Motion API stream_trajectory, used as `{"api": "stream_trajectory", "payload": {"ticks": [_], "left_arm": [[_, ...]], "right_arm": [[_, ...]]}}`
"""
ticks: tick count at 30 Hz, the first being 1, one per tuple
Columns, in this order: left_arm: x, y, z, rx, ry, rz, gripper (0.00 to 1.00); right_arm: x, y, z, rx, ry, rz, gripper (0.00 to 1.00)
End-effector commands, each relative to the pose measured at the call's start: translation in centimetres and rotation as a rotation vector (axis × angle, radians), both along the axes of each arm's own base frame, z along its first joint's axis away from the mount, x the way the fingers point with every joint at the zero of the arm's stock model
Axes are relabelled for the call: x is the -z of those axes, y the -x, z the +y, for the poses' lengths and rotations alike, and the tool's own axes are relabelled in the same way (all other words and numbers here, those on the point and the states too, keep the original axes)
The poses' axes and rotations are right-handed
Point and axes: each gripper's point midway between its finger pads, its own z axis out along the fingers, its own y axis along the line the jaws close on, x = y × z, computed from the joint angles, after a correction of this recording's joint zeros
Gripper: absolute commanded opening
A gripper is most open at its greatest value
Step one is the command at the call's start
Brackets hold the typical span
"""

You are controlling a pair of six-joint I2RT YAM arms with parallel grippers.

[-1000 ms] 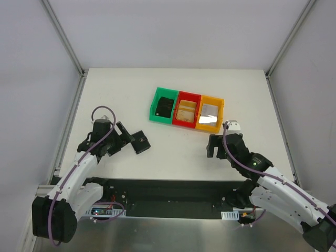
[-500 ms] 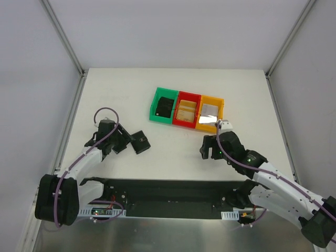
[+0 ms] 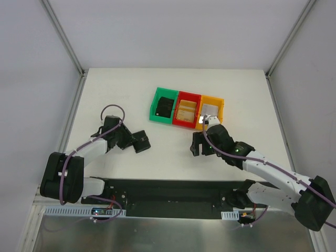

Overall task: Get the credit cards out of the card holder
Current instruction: Move the card holder to the center of the board.

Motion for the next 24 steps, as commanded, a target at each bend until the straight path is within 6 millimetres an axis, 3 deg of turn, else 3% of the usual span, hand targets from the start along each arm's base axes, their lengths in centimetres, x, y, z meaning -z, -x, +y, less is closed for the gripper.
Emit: {"api": "stream_trajectory", "payload": {"ticks": [1,10,20,24], "left_arm": [[-0.5,-0.4,-1.3,0.076,-0.014,-0.031,0.37],[0.7,2.5,-4.6,0.216,-0.06,-0.025,0.3],[0.5,5.1,-10.5,0.37,0.009,-0.055,0.29],[0.1,5.3,-12.2,0.376,0.061,-0.067,0.3]], "right_arm": [[-2.1,-1.1,2.0,-0.035,-0.056,-0.044,0.84],[-1.1,-0.9,2.8,-0.051,-0.049,-0.015,0.84],[1.4,0.5,3.5,-0.043,-0.102,0.067,0.84],[2.5,0.8,4.2,-0.029,-0.142,0.1,0.83]]}}
